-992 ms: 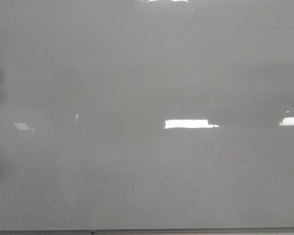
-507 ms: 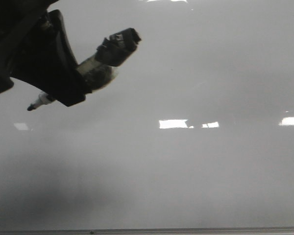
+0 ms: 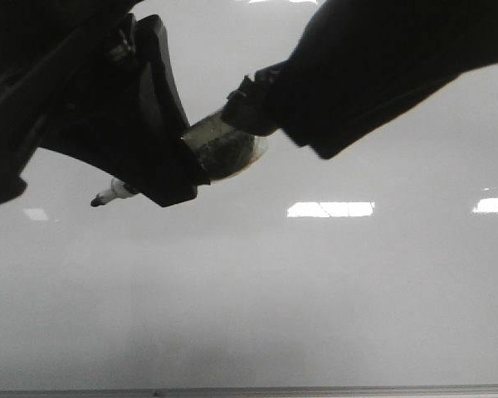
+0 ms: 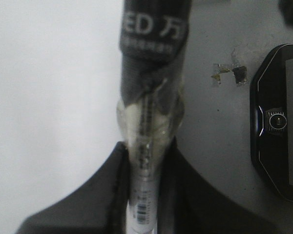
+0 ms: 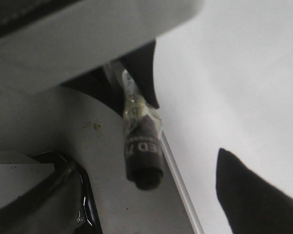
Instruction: Write number 5 on whiteboard
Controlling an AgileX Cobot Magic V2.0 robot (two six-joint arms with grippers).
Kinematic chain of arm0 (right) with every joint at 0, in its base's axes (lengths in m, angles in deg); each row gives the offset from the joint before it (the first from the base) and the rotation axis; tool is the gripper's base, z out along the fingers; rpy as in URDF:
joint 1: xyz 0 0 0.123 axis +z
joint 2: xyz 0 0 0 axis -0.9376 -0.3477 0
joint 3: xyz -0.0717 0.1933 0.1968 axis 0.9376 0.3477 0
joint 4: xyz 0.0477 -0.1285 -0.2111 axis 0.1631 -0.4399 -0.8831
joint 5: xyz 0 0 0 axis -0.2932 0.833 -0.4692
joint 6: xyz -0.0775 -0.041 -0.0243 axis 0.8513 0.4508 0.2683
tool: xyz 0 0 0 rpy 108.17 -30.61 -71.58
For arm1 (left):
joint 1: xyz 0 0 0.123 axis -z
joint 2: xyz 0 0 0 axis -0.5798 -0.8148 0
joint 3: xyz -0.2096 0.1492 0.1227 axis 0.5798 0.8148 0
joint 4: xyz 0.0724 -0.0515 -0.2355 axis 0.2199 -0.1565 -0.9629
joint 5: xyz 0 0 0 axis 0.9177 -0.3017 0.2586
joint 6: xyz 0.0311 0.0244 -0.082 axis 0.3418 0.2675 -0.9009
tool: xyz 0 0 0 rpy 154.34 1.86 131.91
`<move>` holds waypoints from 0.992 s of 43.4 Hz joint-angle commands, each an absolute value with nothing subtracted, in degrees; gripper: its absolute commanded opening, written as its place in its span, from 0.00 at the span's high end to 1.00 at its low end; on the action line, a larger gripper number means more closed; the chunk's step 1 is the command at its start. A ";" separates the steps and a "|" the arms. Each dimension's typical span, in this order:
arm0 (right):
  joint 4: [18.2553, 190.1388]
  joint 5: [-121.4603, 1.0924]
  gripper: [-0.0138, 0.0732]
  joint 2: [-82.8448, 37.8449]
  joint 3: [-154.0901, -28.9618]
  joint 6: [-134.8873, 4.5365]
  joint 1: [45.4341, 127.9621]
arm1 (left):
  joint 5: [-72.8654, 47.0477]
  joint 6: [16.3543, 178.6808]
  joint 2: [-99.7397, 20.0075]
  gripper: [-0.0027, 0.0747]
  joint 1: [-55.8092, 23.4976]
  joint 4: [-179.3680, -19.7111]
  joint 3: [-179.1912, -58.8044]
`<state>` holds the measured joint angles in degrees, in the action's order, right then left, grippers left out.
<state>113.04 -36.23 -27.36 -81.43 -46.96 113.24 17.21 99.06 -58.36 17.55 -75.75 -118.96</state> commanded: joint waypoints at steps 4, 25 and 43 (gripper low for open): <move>114.58 -41.78 0.19 -29.22 -84.17 -46.32 115.40 | 14.11 99.00 -56.49 0.99 17.93 -76.04 -120.92; 114.79 -42.54 0.91 -29.16 -84.17 -46.15 115.32 | 11.11 98.49 -56.49 0.98 17.93 -76.53 -120.92; 111.82 -40.61 0.91 -24.57 -80.71 -48.42 110.61 | 10.31 95.87 -56.49 0.21 17.83 -76.43 -120.92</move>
